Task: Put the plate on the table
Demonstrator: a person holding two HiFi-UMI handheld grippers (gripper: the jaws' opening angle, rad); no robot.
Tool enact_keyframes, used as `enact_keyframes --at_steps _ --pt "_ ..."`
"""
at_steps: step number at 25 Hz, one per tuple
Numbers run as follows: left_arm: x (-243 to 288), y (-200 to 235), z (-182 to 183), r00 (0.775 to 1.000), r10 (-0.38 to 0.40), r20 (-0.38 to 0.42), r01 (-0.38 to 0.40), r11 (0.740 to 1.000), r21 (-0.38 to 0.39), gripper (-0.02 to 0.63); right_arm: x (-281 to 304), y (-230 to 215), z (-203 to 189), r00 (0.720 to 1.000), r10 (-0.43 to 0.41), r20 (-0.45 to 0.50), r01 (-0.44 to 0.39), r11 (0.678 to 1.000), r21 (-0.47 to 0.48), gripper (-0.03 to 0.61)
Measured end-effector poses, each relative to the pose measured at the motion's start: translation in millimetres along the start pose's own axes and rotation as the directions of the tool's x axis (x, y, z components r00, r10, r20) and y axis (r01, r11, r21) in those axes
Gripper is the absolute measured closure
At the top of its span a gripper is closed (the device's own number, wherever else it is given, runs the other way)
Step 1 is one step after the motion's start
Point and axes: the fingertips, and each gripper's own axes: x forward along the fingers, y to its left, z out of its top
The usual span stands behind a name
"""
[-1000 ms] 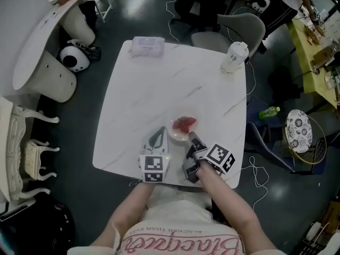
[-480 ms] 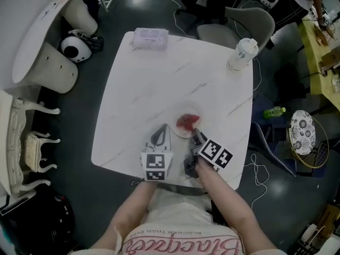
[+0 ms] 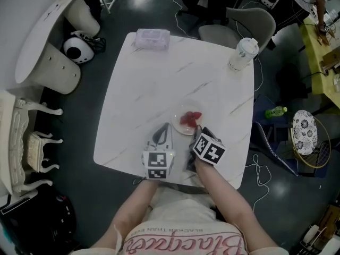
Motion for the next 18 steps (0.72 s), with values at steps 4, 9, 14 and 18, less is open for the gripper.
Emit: enact_keyframes --at_steps 4,9,14,18 --pt "-7.3 2.7 -1.1 1.000 0.007 0.004 -0.007 1.000 -0.007 0.609 -2.6 -0.7 0.3 1.000 0.006 -0.005 -0.006 0.998 -0.058 0.488" --pt "-16.2 0.3 -0.6 1.000 -0.011 0.027 0.012 1.000 -0.012 0.609 -21.2 -2.1 12.9 0.996 0.086 0.024 -0.084 0.993 -0.081 0.480" --pt "-25.2 -17.4 2.9 0.997 -0.070 0.045 0.070 0.997 0.014 0.609 -63.6 15.3 41.4 0.939 0.319 0.128 -0.294 0.939 -0.179 0.479" --pt "-36.2 -32.1 9.2 0.990 -0.121 0.069 0.120 0.993 0.020 0.607 -115.8 38.6 60.2 0.852 0.483 0.201 -0.409 0.855 -0.319 0.495"
